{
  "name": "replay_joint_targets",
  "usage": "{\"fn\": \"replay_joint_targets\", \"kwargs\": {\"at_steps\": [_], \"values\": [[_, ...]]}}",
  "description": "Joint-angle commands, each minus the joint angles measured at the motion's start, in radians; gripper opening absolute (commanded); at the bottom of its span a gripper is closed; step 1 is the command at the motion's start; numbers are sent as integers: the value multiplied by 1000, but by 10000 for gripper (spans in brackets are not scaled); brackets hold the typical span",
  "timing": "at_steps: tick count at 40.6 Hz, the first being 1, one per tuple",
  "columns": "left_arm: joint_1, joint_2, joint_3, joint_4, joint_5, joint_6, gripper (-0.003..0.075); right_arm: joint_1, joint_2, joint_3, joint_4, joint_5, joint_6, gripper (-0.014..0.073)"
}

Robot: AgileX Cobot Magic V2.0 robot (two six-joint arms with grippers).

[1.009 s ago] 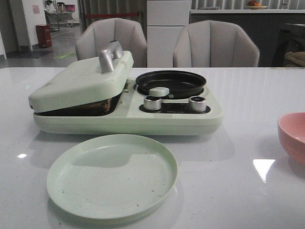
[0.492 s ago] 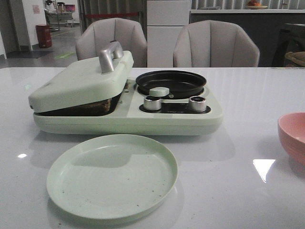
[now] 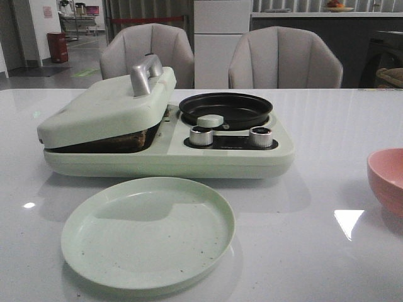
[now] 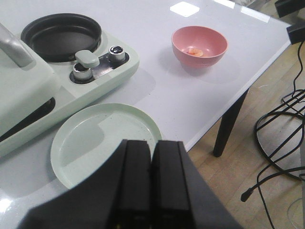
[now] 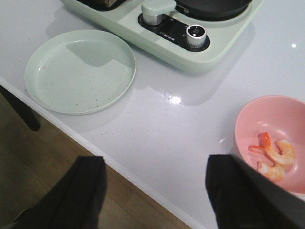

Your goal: Make breakfast with bread and shrimp

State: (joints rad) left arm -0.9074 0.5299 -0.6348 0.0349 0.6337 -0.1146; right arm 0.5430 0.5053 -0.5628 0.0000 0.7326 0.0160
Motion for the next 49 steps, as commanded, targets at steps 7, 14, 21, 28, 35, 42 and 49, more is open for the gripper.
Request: {"fn": "replay_joint_targets", "kwargs": {"at_steps": [7,14,21,28,35,42,49], "values": [[-5,2,-29,1,-73,-9,101,-100,252,-145,-48,-16,15,546],[-5,2,-29,1,-73,-9,101,-290,466,-287,-49,91,15,546],[-5,2,-29,1,-73,-9,101,-496,637,-411,-46,126,7,546],[-5,2,-29,1,-73,-9,101,-633,792,-473,-43,88,7,546],[-5,2,-29,1,-73,-9,101,-694,903,-481,-43,50,0,546],[-5,2,-29,1,-73,-9,101,-702,998,-481,-44,8,0,546],[-5,2,-29,1,-73,-9,101,-702,1076,-481,-42,-37,0,532]]}}
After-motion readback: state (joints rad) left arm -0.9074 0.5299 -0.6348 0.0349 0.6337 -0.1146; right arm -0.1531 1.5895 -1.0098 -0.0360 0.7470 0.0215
